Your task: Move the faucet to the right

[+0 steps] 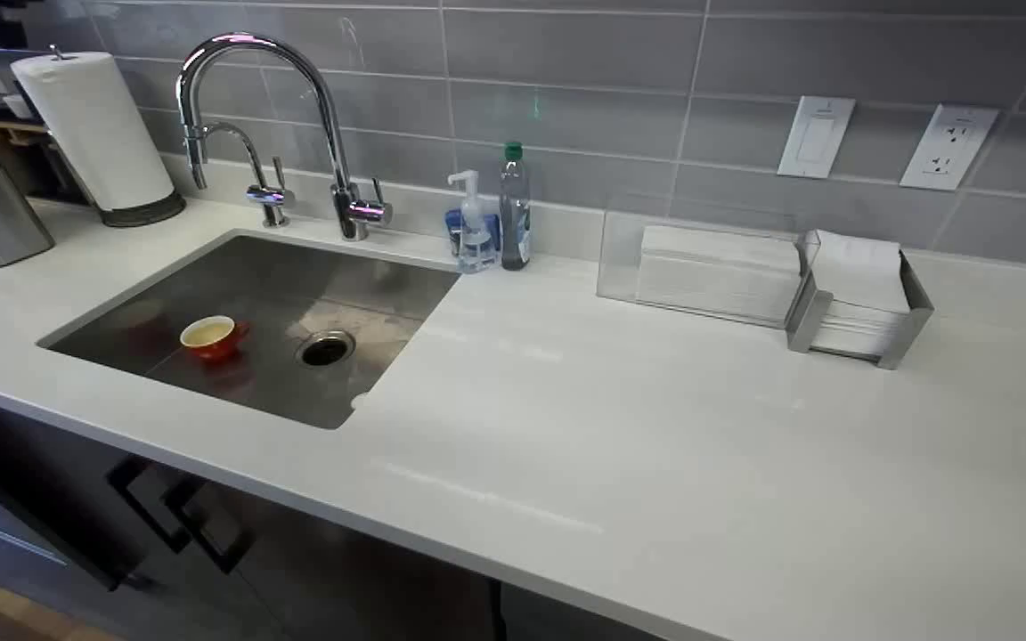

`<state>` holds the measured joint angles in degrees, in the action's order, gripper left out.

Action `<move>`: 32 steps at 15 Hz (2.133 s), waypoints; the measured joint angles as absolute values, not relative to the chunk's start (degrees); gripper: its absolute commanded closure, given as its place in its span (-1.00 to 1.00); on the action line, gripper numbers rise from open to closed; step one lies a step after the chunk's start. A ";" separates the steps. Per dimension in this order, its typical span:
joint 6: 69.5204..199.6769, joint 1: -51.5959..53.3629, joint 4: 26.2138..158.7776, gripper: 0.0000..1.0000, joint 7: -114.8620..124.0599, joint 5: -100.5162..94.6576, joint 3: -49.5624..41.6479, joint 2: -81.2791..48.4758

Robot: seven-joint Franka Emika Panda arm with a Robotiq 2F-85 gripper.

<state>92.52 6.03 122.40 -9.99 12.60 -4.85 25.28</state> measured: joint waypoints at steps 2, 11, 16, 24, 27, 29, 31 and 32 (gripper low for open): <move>92.52 6.03 122.40 -1.00 -9.98 12.60 -4.85 25.28; 92.52 6.03 122.40 -1.00 -9.98 12.60 -4.85 25.28; 92.91 5.35 122.40 -1.00 -7.80 12.61 -2.58 25.13; 113.59 5.26 121.01 -1.00 19.16 10.59 10.95 18.63; 122.01 4.55 118.83 -1.00 28.81 3.45 13.67 13.57; 125.26 4.01 116.82 -0.47 36.13 -2.04 14.58 9.63; 126.69 4.02 114.31 -0.41 43.29 -6.64 14.88 5.74; 126.80 4.24 112.96 -0.22 46.56 -8.64 14.94 3.96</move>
<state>126.80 4.24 112.96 46.56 -8.64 14.94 3.96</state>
